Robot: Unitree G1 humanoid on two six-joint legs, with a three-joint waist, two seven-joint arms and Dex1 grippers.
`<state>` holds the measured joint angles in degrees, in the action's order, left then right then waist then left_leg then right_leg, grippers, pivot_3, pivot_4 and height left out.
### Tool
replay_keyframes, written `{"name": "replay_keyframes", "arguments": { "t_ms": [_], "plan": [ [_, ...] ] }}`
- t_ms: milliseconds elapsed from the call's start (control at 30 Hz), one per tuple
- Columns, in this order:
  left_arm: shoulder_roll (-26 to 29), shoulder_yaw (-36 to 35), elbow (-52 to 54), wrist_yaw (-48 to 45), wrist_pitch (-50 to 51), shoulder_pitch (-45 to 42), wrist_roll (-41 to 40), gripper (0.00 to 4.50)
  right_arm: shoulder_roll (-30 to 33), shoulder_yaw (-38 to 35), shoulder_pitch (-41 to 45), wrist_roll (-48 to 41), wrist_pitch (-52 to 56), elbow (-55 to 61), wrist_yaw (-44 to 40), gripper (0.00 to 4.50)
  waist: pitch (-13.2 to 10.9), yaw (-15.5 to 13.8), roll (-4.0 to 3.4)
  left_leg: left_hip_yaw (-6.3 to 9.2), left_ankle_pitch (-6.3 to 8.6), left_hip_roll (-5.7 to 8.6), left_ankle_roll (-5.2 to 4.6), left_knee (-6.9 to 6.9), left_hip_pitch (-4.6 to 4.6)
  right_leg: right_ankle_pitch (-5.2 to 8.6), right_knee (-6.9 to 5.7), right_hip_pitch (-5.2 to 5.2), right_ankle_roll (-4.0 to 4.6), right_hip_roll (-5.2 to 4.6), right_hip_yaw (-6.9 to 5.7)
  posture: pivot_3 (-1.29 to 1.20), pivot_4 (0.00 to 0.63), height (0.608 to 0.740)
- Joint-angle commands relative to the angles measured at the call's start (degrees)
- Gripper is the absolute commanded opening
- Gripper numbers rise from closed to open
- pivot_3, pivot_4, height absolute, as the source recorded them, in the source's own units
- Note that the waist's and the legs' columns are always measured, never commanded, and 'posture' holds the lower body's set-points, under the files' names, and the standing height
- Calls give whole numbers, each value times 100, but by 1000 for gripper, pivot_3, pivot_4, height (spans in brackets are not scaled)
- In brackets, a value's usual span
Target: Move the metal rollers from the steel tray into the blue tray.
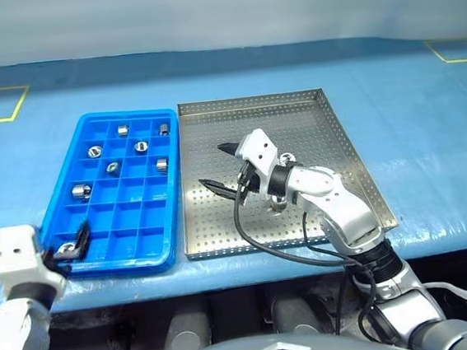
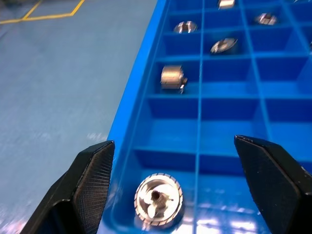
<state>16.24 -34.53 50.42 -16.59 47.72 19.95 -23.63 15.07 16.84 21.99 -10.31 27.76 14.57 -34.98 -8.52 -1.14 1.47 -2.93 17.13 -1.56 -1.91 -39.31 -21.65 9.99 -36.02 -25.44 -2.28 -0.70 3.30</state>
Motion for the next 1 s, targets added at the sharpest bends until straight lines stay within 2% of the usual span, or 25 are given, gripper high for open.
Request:
{"name": "replay_keyframes", "arguments": {
  "t_ms": [33, 167, 300, 467, 600, 767, 1000],
  "plan": [
    [270, 614, 111, -108, -102, -589, -215, 4284, 59, -297, -7, -4, -124, 397, 163, 4500, 0, 14, 0, -1, 0, 3, 0, 0, 0, 0, 0, 0, 0, 0, 2, 33, 150, 740],
    [501, 2004, -612, -219, -263, -1676, 78, 4284, 223, -480, -261, 56, -36, 734, 362, 4500, 3, 79, -3, -1, 0, 17, 0, -3, 0, -2, 0, 6, 1, 4, 4, -87, 150, 740],
    [542, 3349, -1816, -497, -541, -2674, 505, 4284, 297, -799, -616, 185, 121, 1179, 812, 4500, 5, 299, -4, -2, 1, 35, -2, -2, -1, -4, 4, 6, -1, 8, 15, -197, 150, 740],
    [525, 4276, -3020, -1127, -882, -3457, 694, 4284, 335, -1089, -972, 530, 365, 1502, 1445, 4500, 5, 785, -4, -12, 5, 34, -9, 0, -6, -10, 9, -4, -12, 11, 33, -317, 150, 740],
    [533, 4667, -3701, -1438, -1151, -3891, 896, 4284, 326, -1174, -1261, 614, 480, 1808, 1670, 4500, 5, 1223, -5, -11, 7, 33, -11, 0, -7, -25, 10, -5, -44, 13, 41, -395, 150, 740],
    [417, 4785, -4366, -1453, -1418, -4259, 1152, 4284, 281, -1235, -1489, 628, 566, 2071, 1865, 4500, 5, 1807, -5, -3, 8, 24, -14, 0, -8, -27, 7, -2, -62, 10, 53, -444, 150, 740],
    [227, 4714, -4794, -1257, -1544, -4375, 1427, 4284, 285, -1255, -1570, 601, 626, 2176, 1950, 4500, 5, 2317, -5, -2, 8, 21, -16, -1, -5, -23, 6, 3, -105, 8, 63, -454, 150, 740]
  ]
}}
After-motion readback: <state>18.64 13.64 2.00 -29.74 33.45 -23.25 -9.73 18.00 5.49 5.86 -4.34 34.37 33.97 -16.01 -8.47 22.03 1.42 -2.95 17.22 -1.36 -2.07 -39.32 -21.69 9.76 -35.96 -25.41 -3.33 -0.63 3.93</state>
